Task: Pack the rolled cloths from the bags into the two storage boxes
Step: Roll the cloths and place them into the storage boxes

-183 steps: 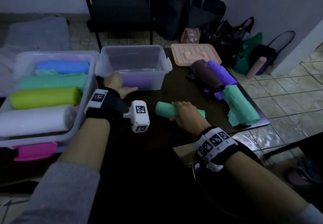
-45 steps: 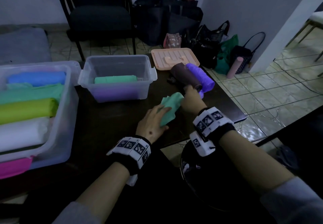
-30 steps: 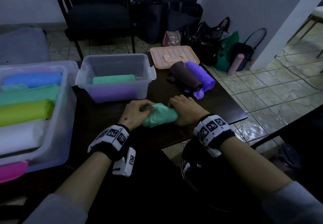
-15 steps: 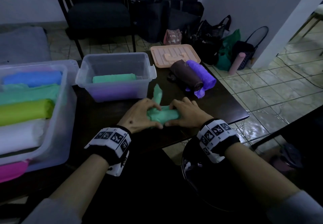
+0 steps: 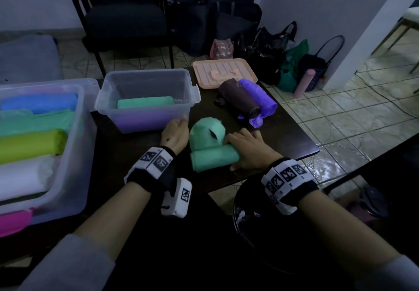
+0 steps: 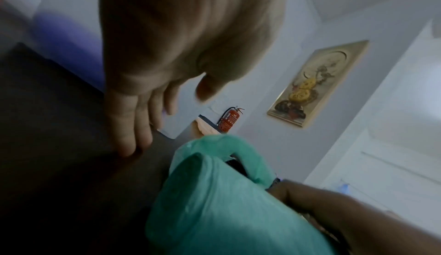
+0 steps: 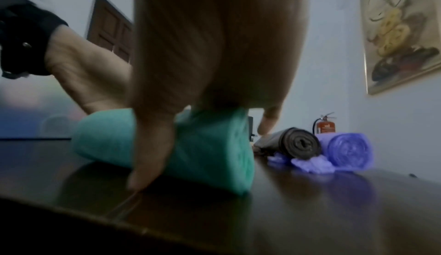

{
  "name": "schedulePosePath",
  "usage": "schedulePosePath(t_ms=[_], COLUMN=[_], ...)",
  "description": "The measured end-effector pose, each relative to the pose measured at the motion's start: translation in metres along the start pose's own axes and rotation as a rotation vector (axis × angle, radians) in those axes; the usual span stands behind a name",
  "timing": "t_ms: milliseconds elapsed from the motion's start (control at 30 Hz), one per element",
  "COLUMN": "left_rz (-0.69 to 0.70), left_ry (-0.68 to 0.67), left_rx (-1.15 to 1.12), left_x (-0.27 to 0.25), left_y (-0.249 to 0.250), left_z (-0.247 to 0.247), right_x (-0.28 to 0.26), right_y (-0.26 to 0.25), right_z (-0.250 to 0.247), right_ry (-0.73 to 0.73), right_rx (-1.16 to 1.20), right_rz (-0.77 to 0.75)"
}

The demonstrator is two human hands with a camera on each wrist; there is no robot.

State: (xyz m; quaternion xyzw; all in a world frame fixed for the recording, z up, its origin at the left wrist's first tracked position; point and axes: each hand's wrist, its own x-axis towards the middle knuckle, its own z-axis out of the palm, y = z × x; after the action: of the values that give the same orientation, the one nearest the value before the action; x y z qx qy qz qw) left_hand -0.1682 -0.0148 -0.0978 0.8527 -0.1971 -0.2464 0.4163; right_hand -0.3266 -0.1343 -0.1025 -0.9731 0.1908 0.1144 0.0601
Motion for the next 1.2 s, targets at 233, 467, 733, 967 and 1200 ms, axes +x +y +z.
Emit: schedulePosePath(t_ms=[233, 467, 733, 967, 1200], left_rz=[-0.202, -0.200, 0.103, 0.211, 0.721], left_ry=[-0.276, -0.381, -0.173, -0.010, -0.246], left_rx=[0.070, -0.003, 0.034, 0.052, 0.497], left_x=[0.007, 0.016, 0.020, 0.032, 0.003], left_y=[0.003, 0.032, 0.064, 0.095, 0.087], left_z=[0.011, 0.013, 0.019, 0.018, 0.024], right_x=[-0.004, -0.001, -0.001, 0.001, 0.001], right_y=[-0.015, -0.029, -0.027, -0.024, -0.020], right_z=[0.000, 0.017, 0.020, 0.019, 0.016], right_ry=[-0.015, -0.034, -0.004, -0.039, -0.053], right_rx=[0.059, 0.101, 0.123, 0.182, 0.194], right_rz=[-0.040, -0.060, -0.081, -0.020, -0.026])
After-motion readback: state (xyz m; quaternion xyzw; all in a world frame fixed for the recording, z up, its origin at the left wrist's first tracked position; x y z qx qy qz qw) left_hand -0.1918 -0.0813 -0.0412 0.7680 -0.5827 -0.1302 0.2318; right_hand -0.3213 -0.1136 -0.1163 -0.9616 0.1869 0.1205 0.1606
